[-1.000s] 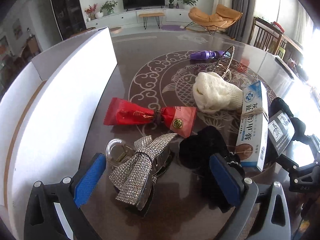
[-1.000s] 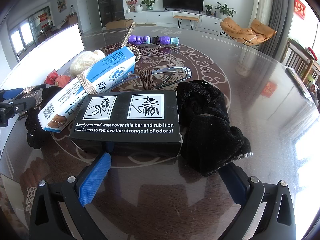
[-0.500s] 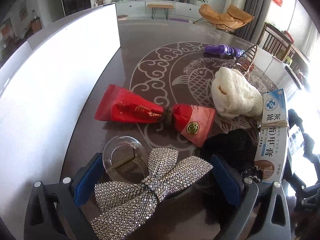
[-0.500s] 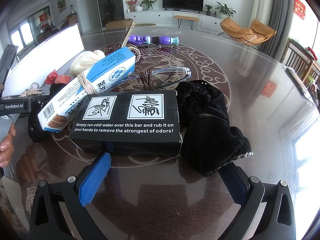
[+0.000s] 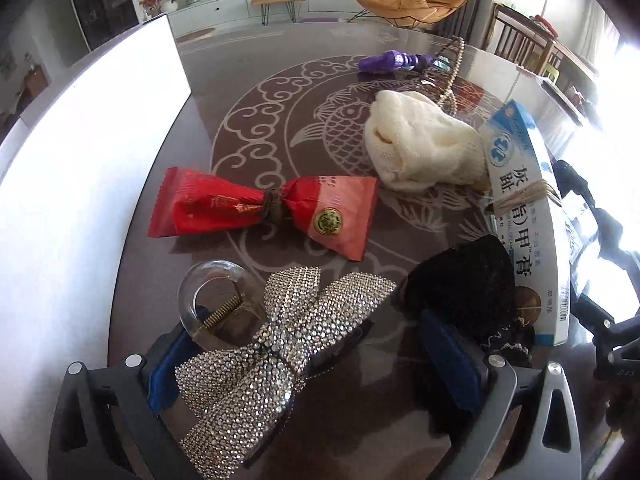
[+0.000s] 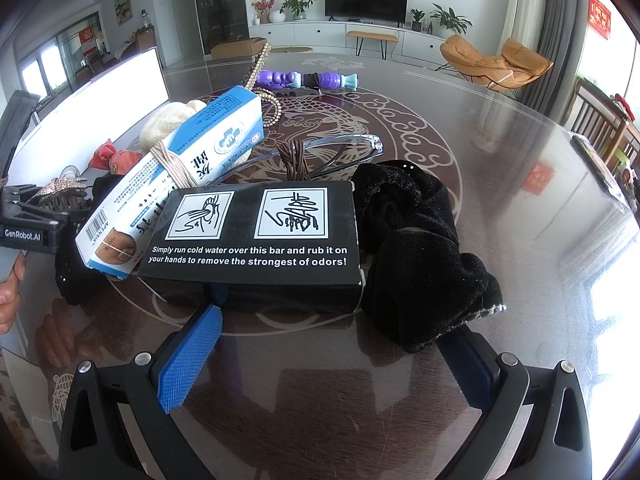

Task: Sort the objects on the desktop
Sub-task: 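Close the left tool on the rhinestone bow and clear claw clip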

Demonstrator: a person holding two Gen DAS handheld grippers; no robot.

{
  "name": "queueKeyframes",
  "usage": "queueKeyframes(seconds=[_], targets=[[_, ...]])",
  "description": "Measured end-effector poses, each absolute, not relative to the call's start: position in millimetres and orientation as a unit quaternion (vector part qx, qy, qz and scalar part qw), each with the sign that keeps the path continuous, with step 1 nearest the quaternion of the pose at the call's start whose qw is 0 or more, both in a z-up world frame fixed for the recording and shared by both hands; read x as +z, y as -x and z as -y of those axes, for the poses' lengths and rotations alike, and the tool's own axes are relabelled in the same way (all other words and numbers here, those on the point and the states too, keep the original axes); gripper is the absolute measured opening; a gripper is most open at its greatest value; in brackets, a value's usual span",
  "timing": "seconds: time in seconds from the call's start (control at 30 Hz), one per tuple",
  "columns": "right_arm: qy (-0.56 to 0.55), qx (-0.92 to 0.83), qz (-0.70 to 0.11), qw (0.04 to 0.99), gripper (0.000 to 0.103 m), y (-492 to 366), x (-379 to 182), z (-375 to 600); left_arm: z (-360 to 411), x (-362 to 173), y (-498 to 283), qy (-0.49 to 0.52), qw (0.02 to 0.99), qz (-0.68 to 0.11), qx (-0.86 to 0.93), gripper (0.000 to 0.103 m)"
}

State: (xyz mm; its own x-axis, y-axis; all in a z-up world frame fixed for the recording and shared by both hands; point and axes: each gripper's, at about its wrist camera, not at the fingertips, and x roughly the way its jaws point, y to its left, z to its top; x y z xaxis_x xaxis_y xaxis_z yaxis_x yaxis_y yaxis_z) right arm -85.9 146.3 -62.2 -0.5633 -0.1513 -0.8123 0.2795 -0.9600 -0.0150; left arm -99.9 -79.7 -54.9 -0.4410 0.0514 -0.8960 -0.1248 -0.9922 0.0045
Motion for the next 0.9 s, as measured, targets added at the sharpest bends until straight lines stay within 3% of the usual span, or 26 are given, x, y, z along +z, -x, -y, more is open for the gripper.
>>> queueKeyframes(seconds=[0.2,0.5,0.9], targets=[[-0.451,-0.881,-0.071,0.122,0.103,86,-62,-146,61,-55,85,0.526,0.071,-0.045,0.846,0.103],[-0.451,-0.881,-0.071,0.122,0.103,86,-62,-146,92,-30,45,0.497,0.079,-0.031,0.864,0.103],[-0.451,-0.881,-0.071,0.122,0.103,86,-62,-146,77,-44,94,0.507,0.080,-0.039,0.857,0.103]])
